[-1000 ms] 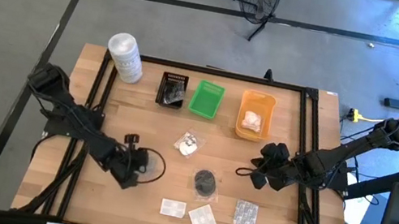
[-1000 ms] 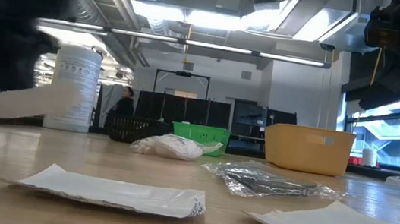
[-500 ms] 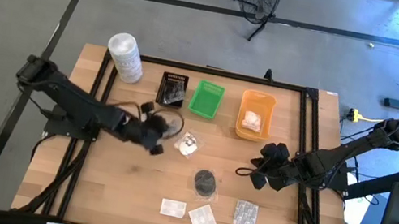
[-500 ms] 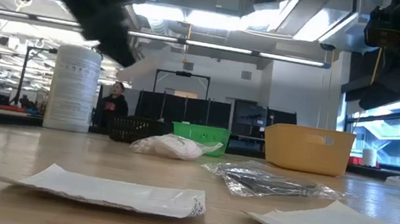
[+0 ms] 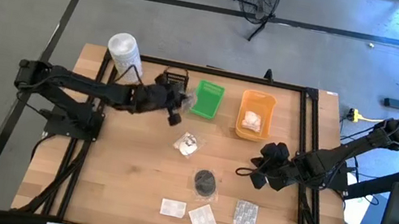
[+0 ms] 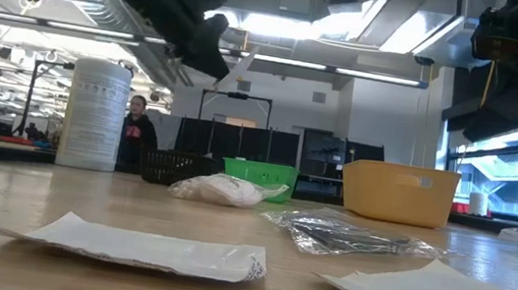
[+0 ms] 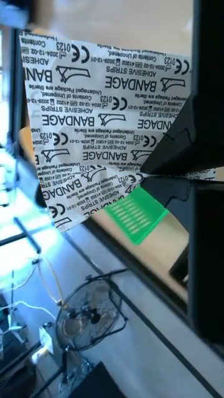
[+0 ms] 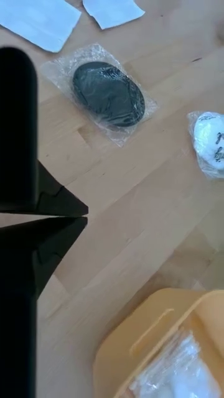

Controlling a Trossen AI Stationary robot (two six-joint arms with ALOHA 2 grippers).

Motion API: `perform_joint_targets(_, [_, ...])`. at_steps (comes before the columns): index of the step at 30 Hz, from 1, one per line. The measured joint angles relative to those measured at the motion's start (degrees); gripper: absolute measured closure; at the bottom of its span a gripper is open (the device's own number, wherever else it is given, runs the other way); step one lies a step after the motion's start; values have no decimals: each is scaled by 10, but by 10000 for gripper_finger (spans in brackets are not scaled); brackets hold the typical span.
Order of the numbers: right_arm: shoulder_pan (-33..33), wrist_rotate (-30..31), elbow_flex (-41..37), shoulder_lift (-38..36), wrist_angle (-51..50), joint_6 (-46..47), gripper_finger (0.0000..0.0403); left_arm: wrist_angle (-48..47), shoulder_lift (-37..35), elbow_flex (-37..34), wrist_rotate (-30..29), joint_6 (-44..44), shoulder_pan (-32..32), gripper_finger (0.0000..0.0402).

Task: Pick & Place Travel size toiletries
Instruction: Put the white bandage pack into the green bin

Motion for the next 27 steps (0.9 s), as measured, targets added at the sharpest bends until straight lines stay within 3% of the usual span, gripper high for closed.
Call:
perform_joint_targets(11, [0,9,0,0,0,-7,399,67,6,1,93,3,116,395])
perform_joint_targets(17, [0,17,0,0,0,9,384,73,58,24,157,7,139,395])
perform_joint_targets(27, [0,26,0,0,0,24,393,69,173,77,158,20,140,395])
